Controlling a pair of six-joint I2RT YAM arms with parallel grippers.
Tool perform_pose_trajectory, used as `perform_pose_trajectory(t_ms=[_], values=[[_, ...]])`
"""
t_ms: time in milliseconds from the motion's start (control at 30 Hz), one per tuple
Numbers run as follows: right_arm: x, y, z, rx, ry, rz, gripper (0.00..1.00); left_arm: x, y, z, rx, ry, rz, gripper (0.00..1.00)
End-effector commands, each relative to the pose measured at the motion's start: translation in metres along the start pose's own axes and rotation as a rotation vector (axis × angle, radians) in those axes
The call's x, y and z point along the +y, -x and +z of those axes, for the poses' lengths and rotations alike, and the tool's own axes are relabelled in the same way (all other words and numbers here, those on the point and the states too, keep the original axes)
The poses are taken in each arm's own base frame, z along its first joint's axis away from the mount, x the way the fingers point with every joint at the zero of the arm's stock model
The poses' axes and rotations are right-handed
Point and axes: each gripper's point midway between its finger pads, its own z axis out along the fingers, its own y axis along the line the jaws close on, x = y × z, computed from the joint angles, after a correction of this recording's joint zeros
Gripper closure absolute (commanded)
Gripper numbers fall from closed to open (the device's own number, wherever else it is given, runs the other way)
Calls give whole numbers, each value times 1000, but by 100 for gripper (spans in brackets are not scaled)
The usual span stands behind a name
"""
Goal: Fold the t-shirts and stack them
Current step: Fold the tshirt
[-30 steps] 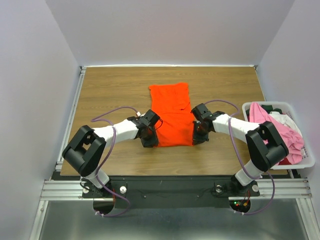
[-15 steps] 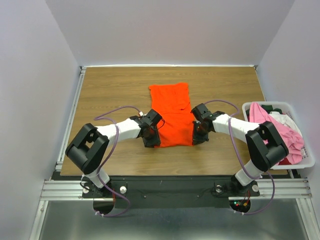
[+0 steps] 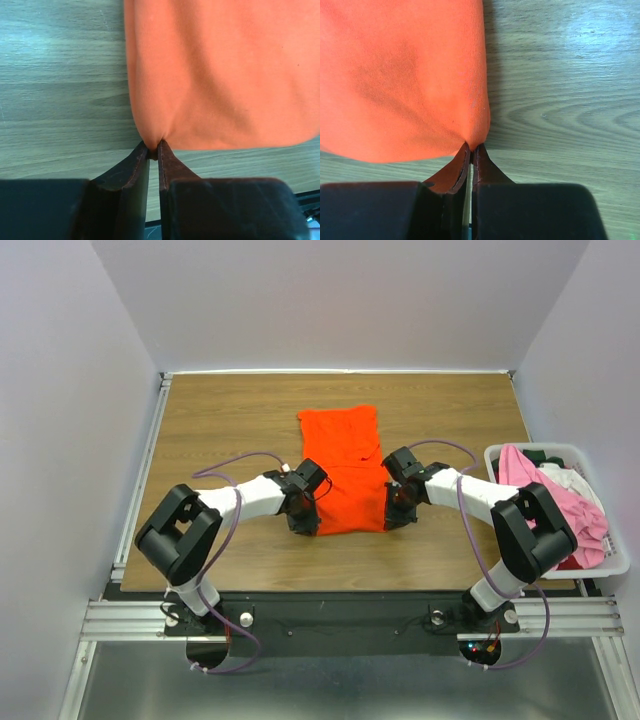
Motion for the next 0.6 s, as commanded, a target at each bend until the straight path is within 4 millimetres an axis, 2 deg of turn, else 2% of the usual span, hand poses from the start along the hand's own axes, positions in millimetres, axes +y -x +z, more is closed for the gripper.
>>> perform_pose_trajectory(t_ms=[0, 67, 167, 233, 367, 400, 467, 500, 533, 567], values=[[-7, -3, 2, 1, -26, -30, 99, 32, -5, 8, 10, 158, 56, 92], [-6, -2, -3, -7, -19, -44, 99, 31, 0, 4, -4, 165, 74, 100], [-10, -4, -9, -15, -23, -55, 99, 30, 2, -6, -24, 150, 82, 100], [-13, -9, -16, -7, -20, -67, 99, 32, -3, -15, -19, 133, 93, 100], [-17, -26, -34, 13, 10, -73, 99, 38, -28, -27, 27, 82, 94, 100], [-22, -33, -38, 30, 2, -71, 99, 36, -33, -31, 40, 60, 89, 100], [-20, -34, -51, 11, 24, -72, 99, 31, -40, -42, 44, 14, 80, 100], [-22, -37, -57, 16, 21, -73, 99, 30, -41, -45, 44, 1, 76, 100], [-19, -32, -65, -10, 34, -75, 99, 26, -40, -52, 31, -24, 78, 100], [-19, -30, -70, -16, 29, -79, 99, 19, -33, -59, 9, -42, 80, 100]])
